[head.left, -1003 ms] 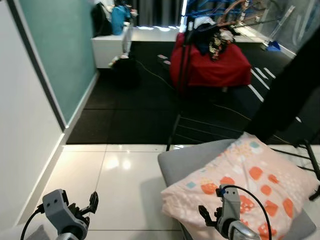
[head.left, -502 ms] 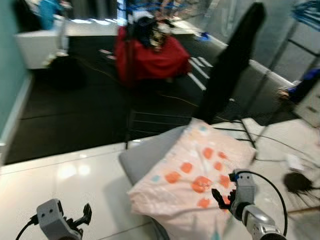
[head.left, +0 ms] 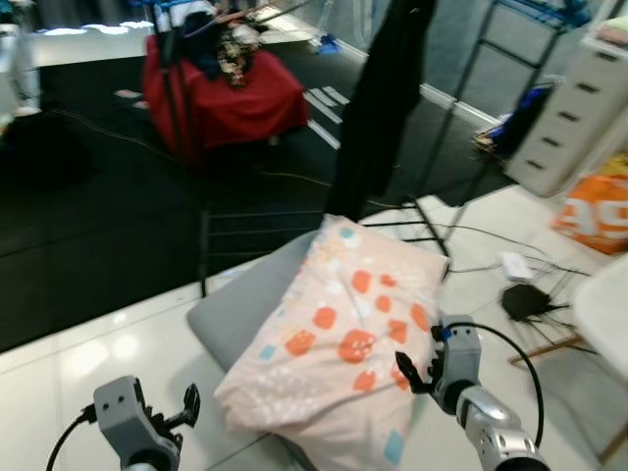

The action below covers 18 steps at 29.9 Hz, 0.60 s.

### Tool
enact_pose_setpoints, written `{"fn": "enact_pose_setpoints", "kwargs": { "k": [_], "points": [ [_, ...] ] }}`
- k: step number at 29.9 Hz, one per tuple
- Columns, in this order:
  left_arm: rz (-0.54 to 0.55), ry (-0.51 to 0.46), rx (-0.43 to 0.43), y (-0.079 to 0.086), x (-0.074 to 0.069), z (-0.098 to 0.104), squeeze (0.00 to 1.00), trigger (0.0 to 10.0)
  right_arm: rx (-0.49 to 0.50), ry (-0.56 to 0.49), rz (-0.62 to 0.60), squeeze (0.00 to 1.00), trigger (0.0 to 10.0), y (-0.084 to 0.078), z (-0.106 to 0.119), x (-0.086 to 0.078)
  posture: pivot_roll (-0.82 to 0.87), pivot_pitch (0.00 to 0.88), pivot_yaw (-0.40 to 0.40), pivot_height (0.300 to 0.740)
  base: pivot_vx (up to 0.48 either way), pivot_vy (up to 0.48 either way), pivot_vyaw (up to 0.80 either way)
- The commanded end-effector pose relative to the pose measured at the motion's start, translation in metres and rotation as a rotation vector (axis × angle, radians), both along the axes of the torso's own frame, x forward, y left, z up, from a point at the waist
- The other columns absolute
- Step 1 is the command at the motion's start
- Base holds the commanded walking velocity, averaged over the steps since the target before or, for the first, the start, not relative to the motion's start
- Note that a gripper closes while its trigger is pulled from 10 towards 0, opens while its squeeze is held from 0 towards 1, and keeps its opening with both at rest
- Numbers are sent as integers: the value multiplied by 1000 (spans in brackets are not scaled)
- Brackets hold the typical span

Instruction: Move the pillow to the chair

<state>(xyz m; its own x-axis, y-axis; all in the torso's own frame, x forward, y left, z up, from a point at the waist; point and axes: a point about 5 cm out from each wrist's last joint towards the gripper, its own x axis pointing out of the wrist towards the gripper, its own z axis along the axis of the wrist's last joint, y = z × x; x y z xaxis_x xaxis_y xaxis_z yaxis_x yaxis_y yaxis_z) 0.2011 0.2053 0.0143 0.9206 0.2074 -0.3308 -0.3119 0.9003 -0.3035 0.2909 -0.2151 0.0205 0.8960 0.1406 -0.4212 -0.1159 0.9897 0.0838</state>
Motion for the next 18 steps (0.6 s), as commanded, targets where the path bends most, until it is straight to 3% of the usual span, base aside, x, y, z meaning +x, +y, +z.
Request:
{"fn": "enact_pose_setpoints", "kwargs": {
  "k": [1, 6, 8, 18],
  "points": [
    [-12, 19, 17, -2, -1, -1, 0, 10000, -5, 31, 4, 0, 10000, 1, -4, -4, -161, 104, -58, 740, 0, 0, -756],
    [-43, 11, 52, -3, 2, 4, 0, 10000, 2, 20, 8, 0, 10000, 4, 0, -2, -158, 93, -52, 740, 0, 0, -759],
    [-55, 11, 62, -3, 2, 5, 0, 10000, 9, 11, 3, 0, 10000, 4, 2, -1, -157, 89, -48, 740, 0, 0, 0],
    [-72, 24, 53, -3, 2, 5, 0, 10000, 16, 12, -15, 0, 10000, 3, 2, -1, -152, 85, -34, 740, 0, -474, 0]
  ]
}}
